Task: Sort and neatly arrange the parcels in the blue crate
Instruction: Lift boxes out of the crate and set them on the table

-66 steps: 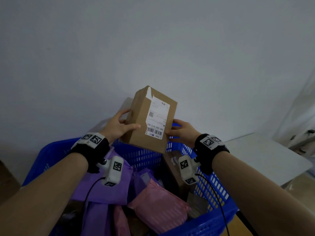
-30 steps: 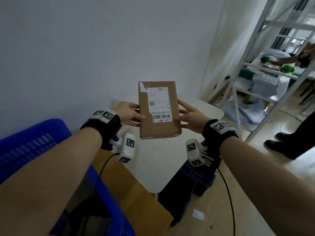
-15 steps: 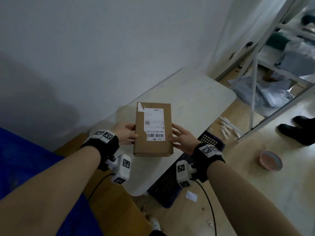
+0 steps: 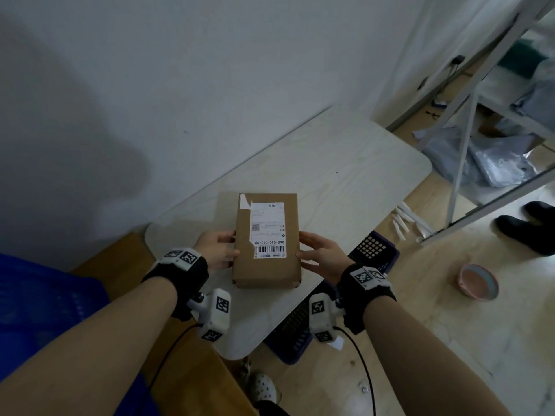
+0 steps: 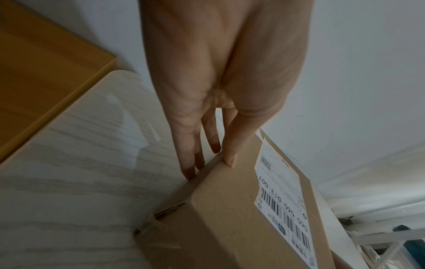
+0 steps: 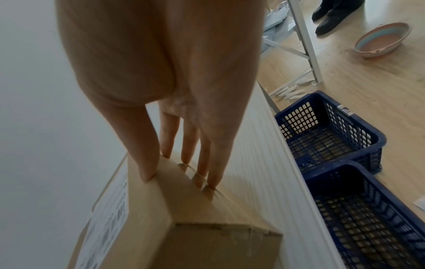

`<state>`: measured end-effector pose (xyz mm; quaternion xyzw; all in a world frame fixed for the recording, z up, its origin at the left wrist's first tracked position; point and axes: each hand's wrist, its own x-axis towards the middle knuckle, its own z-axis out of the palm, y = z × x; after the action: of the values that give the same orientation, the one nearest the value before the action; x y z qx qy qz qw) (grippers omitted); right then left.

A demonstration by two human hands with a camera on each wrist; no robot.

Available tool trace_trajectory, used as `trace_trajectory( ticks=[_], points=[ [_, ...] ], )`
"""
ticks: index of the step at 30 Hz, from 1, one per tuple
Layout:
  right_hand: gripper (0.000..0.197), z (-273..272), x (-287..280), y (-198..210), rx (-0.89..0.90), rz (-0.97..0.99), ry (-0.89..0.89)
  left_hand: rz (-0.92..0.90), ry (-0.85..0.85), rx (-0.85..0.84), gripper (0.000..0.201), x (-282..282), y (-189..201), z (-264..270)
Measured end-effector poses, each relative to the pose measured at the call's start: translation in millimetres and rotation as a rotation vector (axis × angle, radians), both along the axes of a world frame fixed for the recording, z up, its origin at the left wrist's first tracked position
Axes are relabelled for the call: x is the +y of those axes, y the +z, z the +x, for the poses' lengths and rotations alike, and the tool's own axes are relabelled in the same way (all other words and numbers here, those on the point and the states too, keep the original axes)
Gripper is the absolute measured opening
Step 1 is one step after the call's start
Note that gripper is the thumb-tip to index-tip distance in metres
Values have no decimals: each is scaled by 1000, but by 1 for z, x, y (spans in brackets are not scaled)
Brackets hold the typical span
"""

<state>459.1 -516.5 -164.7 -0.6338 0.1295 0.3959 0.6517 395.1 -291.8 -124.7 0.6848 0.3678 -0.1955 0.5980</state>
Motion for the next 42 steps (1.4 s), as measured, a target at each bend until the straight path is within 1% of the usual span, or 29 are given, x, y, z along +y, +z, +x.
trace_trajectory(
  ticks=[4,6,8,10,11,13,14,17,18,19,21,27,30,35,42],
  points=[
    [63,4,5,9,-30,-113,45,33,-51,32,47,-3,8,1],
    [61,6,8,20,-82,-195,61,120,-131,58,45,-4,17,4],
    [58,5,9,34,-138,-268,73,237,-238,52,46,-5,29,6],
    [56,5,10,49,-221,-353,136,371,-362,42,47,-3,44,7],
    [56,5,11,59,-269,-401,179,440,-429,37,42,-3,53,7],
    [54,3,11,81,-355,-496,247,555,-536,36,15,-4,76,5],
    [52,2,12,93,-396,-536,271,601,-576,24,6,-5,90,4],
    [48,-2,19,134,-527,-626,326,738,-637,-47,12,-6,132,-1],
    [48,-4,22,148,-569,-653,343,769,-658,-77,20,-6,146,-2],
    [47,-7,26,162,-609,-676,358,794,-663,-111,29,-5,162,-4],
    [48,-15,34,190,-678,-710,379,833,-667,-178,34,-1,194,-10],
    [50,-47,65,264,-871,-760,403,987,-630,-329,39,16,272,-46],
    [50,-65,86,291,-954,-756,407,1054,-600,-386,39,31,298,-70],
    [50,-107,130,316,-1037,-723,458,1135,-539,-406,39,67,317,-121],
    [51,-182,192,320,-1097,-636,575,1180,-492,-317,38,122,306,-210]
  ],
)
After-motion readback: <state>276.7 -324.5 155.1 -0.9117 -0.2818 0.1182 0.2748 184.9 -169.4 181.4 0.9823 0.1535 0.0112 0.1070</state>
